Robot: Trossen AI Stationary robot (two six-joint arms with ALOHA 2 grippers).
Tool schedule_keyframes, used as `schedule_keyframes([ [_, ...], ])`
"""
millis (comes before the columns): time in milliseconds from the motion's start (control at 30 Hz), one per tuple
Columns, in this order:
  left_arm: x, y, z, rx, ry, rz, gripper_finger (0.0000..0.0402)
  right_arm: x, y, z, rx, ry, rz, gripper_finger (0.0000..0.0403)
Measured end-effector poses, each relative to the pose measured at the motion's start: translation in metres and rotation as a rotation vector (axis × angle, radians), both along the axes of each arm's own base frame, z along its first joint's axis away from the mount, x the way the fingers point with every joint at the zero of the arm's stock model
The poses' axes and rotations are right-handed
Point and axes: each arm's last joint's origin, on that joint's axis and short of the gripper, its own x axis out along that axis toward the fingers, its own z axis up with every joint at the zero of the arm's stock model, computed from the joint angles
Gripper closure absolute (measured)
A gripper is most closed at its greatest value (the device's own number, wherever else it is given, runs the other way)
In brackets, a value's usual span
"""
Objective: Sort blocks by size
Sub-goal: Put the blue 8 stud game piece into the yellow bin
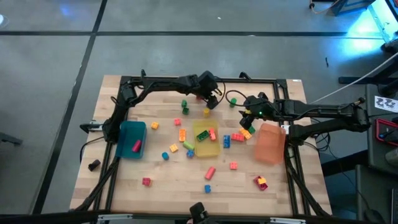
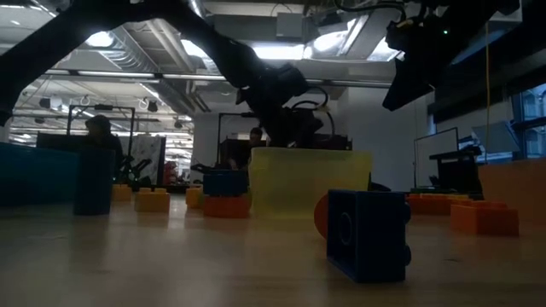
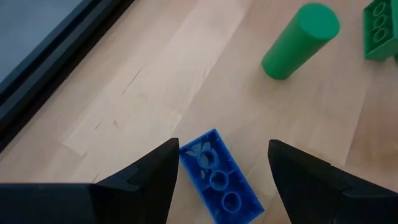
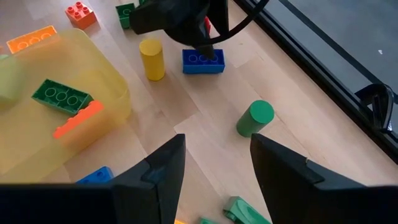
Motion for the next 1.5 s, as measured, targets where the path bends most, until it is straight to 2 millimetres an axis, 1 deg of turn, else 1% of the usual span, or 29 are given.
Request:
schedule_keyframes([
  [200, 0.000, 0.000, 0.009, -0.026, 0.041, -0.001, 0.0170, 0.000, 0.000, 0.000, 0.000, 0.000, 0.001, 0.0219],
  [367, -0.005, -0.002, 0.006, -0.071, 0.087, -0.004, 0.0170, 0.000, 0.000, 0.000, -0.015, 0.012, 0.019, 0.0219],
  [500, -0.005, -0.002, 0.007, -0.064, 0.095, -0.020, 0.0170, 0.001, 0.000, 0.000, -0.038, 0.022, 0.045, 0.0219],
  [567, -0.006, -0.002, 0.015, -0.045, 0.100, -0.048, 0.0170, 0.004, -0.001, 0.001, -0.088, 0.032, 0.099, 0.0219],
  [667, -0.009, -0.002, 0.042, 0.001, 0.081, -0.091, 0.0170, 0.014, -0.002, 0.001, -0.170, 0.035, 0.178, 0.0219],
  [733, -0.015, -0.003, 0.060, 0.019, 0.081, -0.108, 0.0170, 0.024, -0.005, -0.001, -0.213, 0.029, 0.237, 0.0219],
  [800, -0.024, -0.005, 0.072, 0.034, 0.097, -0.124, 0.0170, 0.034, -0.009, -0.004, -0.226, 0.015, 0.314, 0.0219],
  [900, -0.042, -0.006, 0.092, 0.032, 0.132, -0.135, 0.0170, 0.049, -0.023, -0.013, -0.228, -0.003, 0.404, 0.0219],
  [967, -0.056, -0.005, 0.107, 0.020, 0.137, -0.112, 0.0170, 0.058, -0.035, -0.021, -0.247, 0.016, 0.437, 0.0219],
  [1033, -0.069, -0.002, 0.116, 0.014, 0.139, -0.088, 0.0170, 0.066, -0.047, -0.028, -0.287, 0.049, 0.478, 0.0219],
  [1133, -0.088, 0.000, 0.122, 0.023, 0.138, -0.070, 0.0170, 0.077, -0.065, -0.042, -0.330, 0.134, 0.552, 0.0219],
  [1233, -0.106, 0.002, 0.123, 0.027, 0.142, -0.054, 0.0170, 0.088, -0.083, -0.055, -0.337, 0.204, 0.584, 0.0219],
  [1333, -0.118, 0.004, 0.113, 0.037, 0.143, -0.046, 0.0170, 0.098, -0.100, -0.067, -0.322, 0.242, 0.618, 0.0219],
  [1500, -0.137, 0.009, 0.096, 0.045, 0.145, -0.023, 0.0170, 0.116, -0.121, -0.079, -0.278, 0.278, 0.690, 0.0219],
])
